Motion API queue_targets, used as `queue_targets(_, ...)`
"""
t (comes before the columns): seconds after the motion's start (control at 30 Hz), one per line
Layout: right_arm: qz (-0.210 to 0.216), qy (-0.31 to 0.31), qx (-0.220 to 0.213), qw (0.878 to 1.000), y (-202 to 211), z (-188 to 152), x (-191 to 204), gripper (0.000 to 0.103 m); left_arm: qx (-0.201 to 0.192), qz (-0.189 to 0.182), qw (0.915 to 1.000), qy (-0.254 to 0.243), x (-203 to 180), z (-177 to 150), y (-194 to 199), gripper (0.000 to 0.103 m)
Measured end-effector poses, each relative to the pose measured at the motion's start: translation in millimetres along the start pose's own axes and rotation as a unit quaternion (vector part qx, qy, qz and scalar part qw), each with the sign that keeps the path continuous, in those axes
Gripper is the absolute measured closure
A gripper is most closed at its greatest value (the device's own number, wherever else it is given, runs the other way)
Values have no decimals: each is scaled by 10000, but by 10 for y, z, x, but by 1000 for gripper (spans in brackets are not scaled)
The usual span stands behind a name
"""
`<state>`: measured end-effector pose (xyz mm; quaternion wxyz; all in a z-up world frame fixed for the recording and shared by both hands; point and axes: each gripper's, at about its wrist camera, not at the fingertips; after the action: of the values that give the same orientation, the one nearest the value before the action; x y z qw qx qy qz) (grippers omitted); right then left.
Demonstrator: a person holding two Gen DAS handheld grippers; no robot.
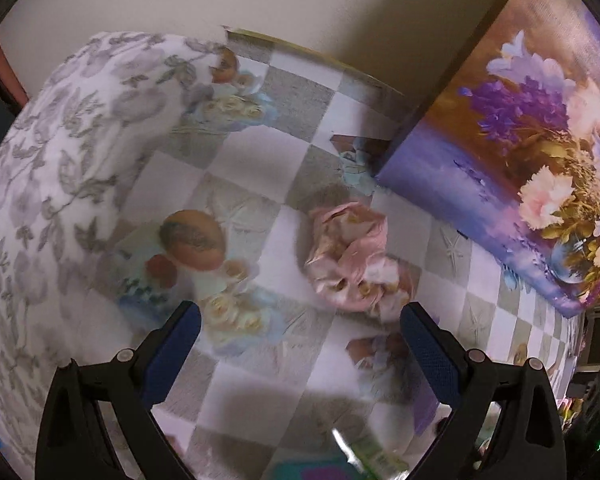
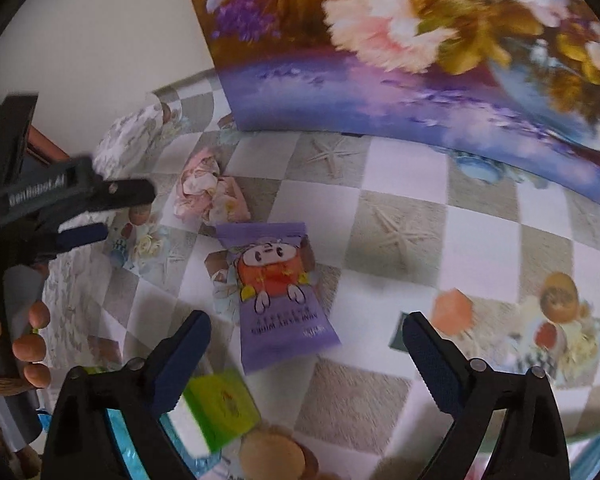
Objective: Organize soft objects
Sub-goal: 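Withdraw both grippers from the tray toward the purple wipes pack and pink cloth, then grasp the purple wipes pack with the right gripper while the left gripper grasps the pink floral cloth, then lift the wipes pack and pink cloth and carry both over the tray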
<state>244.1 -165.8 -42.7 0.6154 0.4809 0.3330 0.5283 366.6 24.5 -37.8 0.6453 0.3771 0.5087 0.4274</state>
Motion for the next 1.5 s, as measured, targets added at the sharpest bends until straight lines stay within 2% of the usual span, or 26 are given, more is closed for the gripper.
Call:
queue_targets(0.1, -37, 95, 39, 9999, -109, 31, 56, 13, -42, -38, 9998, -167, -80, 44, -130, 3)
queue_targets(0.2, -1, 123, 59, 9999, -185, 40, 75, 20, 15, 73, 9997, -226, -123, 52, -256, 3)
queue_targets(0.27, 12, 137, 56, 9999, -215, 44, 68, 30, 48, 83, 9998, -198, -135, 57, -324, 4)
queue_targets(0.33, 69, 122, 60, 9999, -233, 41, 43, 49, 53, 101, 9997, -222, -150, 63, -366, 6)
queue_targets(0.4, 121, 95, 34, 9999, -239, 21, 14, 49, 78, 117, 9996, -242, -163, 68, -406, 17)
queue_targets(0.57, 141, 77, -21, 9999, -207, -38, -37, 53, 118, -9, 9998, -137, -140, 72, -479, 31)
queue_targets(0.6, 135, 70, -23, 9999, -199, -48, -47, 53, 97, -46, 9998, -169, -152, 75, -472, 44)
queue_targets(0.67, 140, 51, -43, 9999, -174, -76, -74, 54, 93, -99, 9997, -225, -165, 76, -456, 63)
queue_targets(0.73, 132, 11, -42, 9999, -148, -96, -101, 54, 104, -117, 9995, -257, -186, 59, -457, 70)
queue_targets(0.8, 136, -27, -38, 9999, -100, -141, -145, 55, 59, -211, 9995, -236, -187, 39, -428, 82)
queue_targets(0.87, 133, -25, -68, 9999, -46, -185, -169, 56, 16, -232, 9995, -224, -179, 19, -384, 89)
queue_targets(1.17, 222, -297, -380, 9986, 519, -546, -346, 58, -286, -521, 9980, -199, -242, -223, 204, 92)
queue_targets(1.33, 142, -497, -656, 9965, 955, -909, -442, 58, -494, -758, 9955, -269, -453, -571, 640, 92)
queue_targets(1.5, 29, -761, -811, 9938, 1335, -1320, -609, 58, -667, -904, 9930, -352, -731, -1071, 1021, 92)
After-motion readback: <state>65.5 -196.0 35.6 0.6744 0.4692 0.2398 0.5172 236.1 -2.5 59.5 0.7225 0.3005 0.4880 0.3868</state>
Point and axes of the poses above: each gripper's, at about its wrist camera, not at the fingertips, and y roughly against the way its jaws point, x to its left, z to its top, and after that the axes turned 8 degrees about -z, right-handed
